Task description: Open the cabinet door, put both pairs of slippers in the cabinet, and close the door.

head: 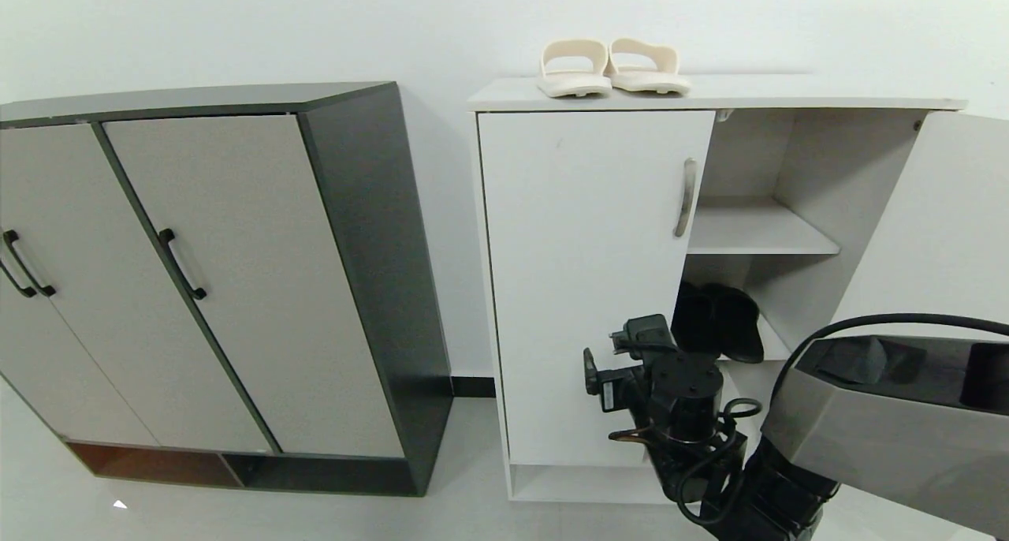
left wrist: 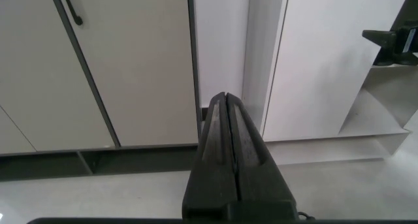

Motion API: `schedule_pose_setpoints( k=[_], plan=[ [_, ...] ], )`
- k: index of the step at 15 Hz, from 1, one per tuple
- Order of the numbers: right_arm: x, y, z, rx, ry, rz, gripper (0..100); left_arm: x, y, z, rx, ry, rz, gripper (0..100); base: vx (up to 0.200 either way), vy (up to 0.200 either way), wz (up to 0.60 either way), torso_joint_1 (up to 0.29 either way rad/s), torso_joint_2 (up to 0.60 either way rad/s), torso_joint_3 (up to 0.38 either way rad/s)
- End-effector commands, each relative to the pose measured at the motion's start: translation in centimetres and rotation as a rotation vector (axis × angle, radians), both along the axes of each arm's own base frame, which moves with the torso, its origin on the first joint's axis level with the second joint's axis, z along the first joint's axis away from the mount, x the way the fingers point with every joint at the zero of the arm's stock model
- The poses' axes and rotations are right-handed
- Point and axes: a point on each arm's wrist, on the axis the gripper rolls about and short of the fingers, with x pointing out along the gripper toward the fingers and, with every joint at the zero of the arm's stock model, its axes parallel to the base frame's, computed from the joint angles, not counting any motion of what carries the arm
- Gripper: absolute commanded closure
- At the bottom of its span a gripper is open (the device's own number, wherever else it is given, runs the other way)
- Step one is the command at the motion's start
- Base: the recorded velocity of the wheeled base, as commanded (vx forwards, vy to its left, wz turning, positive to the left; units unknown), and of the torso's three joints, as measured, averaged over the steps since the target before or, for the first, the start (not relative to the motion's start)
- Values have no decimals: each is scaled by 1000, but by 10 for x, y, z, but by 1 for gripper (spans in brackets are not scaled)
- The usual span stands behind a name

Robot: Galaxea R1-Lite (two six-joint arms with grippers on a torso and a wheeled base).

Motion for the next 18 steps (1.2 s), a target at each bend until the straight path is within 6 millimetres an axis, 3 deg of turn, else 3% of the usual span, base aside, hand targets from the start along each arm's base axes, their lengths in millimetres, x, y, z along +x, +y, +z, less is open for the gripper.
schedule_pose_setpoints(
  k=[1,10,18],
  plan=[
    [0,0,-3,-7,7,0,0,0,0,0,0,1,0,100,0,0,0,0,0,0],
    [0,1,-2,-15,2,2,0,0,0,0,0,1,-1,100,0,0,0,0,-8,-10],
    [-1,1,-3,-18,5,4,0,0,0,0,0,1,-1,100,0,0,0,58,-380,-325]
  ],
)
